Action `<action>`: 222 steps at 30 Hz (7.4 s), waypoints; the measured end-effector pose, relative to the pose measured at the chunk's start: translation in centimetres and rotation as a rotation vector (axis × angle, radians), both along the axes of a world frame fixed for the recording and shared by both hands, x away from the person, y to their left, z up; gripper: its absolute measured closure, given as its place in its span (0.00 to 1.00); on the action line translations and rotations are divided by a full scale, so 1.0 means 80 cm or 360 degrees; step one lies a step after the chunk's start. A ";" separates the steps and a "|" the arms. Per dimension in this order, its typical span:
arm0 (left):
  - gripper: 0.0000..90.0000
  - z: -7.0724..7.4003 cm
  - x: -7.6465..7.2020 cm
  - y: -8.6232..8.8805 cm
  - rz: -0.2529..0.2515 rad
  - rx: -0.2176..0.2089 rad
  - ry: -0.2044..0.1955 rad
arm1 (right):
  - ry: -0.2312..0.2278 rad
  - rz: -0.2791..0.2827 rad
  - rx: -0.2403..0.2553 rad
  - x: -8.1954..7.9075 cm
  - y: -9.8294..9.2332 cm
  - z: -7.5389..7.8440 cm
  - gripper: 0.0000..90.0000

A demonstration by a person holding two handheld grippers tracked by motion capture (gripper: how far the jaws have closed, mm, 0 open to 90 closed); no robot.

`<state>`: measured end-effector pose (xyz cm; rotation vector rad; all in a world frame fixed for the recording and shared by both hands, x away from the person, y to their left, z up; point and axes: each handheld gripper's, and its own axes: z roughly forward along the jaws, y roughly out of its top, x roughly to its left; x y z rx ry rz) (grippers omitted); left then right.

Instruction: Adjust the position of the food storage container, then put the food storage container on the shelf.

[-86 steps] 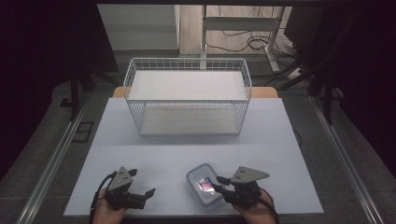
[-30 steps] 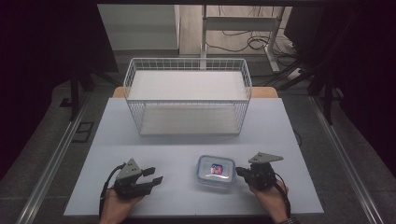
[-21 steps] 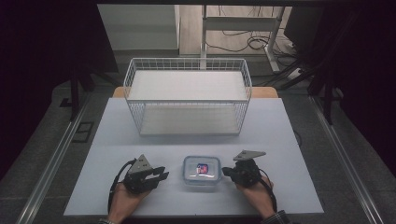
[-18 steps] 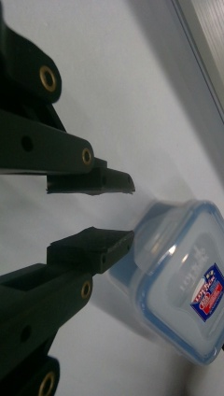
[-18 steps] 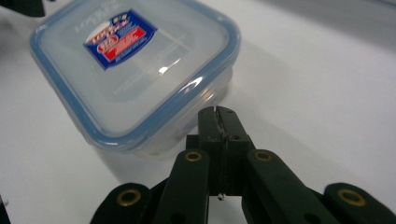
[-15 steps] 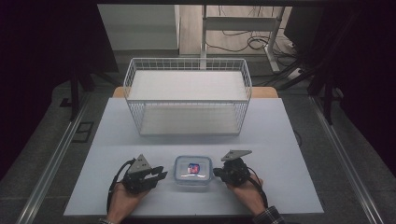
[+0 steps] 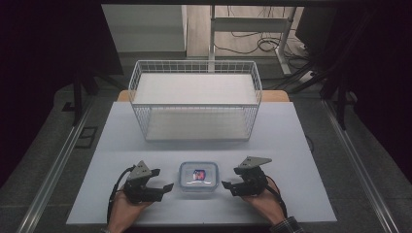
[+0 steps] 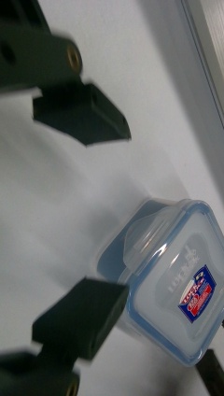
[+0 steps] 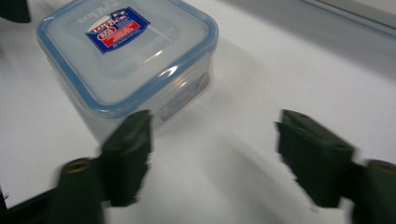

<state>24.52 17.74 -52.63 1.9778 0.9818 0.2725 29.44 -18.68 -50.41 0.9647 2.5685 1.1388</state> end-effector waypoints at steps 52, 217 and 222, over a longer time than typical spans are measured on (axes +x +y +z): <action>0.34 0.000 0.025 -0.042 -0.0235 -0.0293 0.0367 | 0.0357 0.0173 0.0257 0.005 0.034 0.002 0.47; 0.13 0.237 0.238 -0.001 0.0041 -0.0380 -0.0123 | -0.0046 -0.0162 0.0557 0.218 0.059 0.224 0.29; 0.06 0.233 0.226 -0.003 0.0004 -0.0343 -0.0120 | -0.0095 -0.0131 0.0485 0.209 0.061 0.217 0.20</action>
